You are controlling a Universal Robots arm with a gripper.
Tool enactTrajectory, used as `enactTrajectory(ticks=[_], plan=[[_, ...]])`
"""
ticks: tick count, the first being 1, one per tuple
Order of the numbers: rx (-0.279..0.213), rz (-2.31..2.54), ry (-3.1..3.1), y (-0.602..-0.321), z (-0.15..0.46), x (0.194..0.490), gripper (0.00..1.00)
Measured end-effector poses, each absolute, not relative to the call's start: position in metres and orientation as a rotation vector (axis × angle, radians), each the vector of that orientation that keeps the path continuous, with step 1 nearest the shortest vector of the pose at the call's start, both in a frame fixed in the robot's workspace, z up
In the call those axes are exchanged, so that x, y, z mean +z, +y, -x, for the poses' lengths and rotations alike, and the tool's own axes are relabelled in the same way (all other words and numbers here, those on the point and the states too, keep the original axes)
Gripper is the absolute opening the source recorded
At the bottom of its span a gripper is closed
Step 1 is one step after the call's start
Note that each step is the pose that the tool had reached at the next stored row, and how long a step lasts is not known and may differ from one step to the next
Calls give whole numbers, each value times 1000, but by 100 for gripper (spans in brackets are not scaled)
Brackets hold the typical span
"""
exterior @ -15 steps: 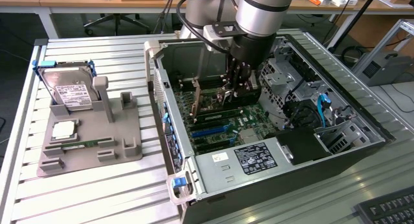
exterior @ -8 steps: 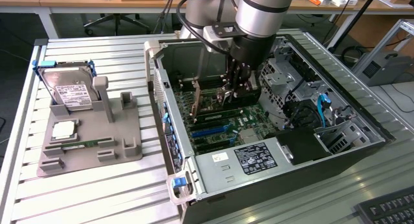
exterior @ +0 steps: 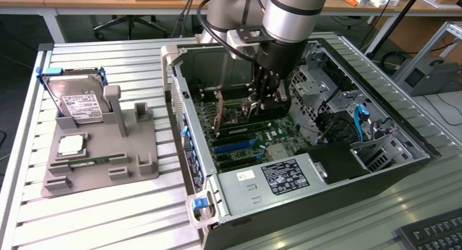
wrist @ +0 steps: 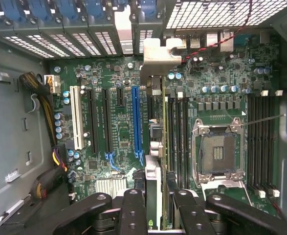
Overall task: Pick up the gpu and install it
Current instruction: 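Insert the gpu into the slot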
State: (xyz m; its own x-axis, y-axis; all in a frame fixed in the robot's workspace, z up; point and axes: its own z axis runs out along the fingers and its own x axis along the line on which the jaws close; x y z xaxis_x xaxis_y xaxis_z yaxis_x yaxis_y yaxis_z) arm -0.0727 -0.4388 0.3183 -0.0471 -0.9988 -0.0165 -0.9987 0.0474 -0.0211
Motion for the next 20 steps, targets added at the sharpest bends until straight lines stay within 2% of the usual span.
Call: enactTrajectory(ticks=[20], plan=[[-6, 2150, 2254, -440, 73, 315, 27]])
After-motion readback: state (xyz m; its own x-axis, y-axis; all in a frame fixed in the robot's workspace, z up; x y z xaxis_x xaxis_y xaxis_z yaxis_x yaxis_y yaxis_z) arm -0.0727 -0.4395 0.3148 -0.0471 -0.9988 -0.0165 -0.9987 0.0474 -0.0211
